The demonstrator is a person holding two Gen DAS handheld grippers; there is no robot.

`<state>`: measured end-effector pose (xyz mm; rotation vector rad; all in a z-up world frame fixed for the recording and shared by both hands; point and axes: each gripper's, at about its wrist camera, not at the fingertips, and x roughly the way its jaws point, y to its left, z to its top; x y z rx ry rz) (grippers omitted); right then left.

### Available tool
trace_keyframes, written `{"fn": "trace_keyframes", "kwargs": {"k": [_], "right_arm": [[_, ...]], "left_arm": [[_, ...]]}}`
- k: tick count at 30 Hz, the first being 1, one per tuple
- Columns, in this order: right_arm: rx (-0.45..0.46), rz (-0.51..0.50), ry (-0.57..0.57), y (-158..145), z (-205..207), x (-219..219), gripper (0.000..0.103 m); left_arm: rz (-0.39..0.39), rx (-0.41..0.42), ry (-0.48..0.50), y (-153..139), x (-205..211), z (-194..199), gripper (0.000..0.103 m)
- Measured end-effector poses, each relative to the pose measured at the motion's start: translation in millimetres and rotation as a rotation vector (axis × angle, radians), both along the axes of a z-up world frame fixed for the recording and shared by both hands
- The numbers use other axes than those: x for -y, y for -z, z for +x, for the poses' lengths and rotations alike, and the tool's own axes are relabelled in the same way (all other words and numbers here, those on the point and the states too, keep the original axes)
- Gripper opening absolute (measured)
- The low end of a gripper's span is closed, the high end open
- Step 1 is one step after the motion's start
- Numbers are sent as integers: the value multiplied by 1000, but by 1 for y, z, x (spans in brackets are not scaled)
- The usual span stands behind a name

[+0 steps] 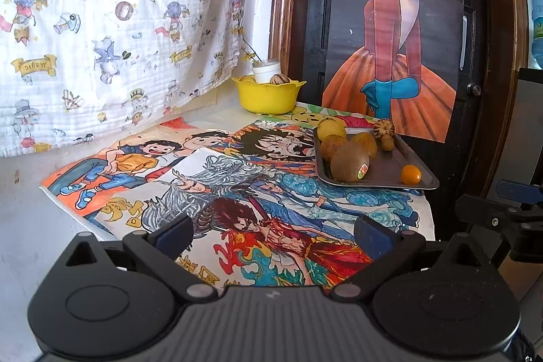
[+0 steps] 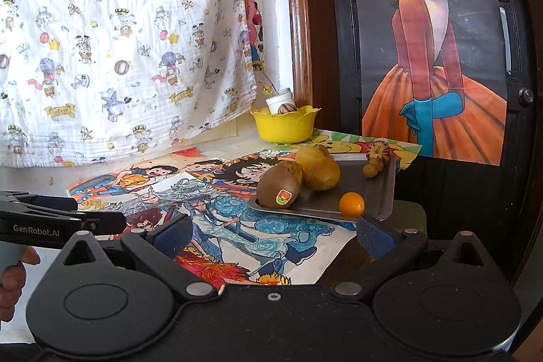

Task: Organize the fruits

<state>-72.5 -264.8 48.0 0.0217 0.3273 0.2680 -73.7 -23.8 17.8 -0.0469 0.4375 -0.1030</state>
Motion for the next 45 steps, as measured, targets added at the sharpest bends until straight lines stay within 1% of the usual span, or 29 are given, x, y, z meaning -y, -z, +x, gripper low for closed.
{"fn": "trace_keyframes", "kwargs": {"k": [37, 39, 41, 43, 45], "right_arm": [[-3, 3, 0, 1, 1, 0, 102], [-4, 4, 0, 1, 0, 0, 102], [-6, 3, 1, 1, 1, 0, 102], [-6, 3, 1, 2, 0, 0, 102], [-8, 3, 0, 2, -1, 0, 102]], "left_arm": [[2, -8, 2, 1, 0, 1, 103], [18, -22, -15, 0, 1, 1, 103], [54, -37, -35, 1, 4, 2, 103], [66, -22, -26, 1, 5, 1, 103], [61, -5, -20, 2, 6, -2, 103]]}}
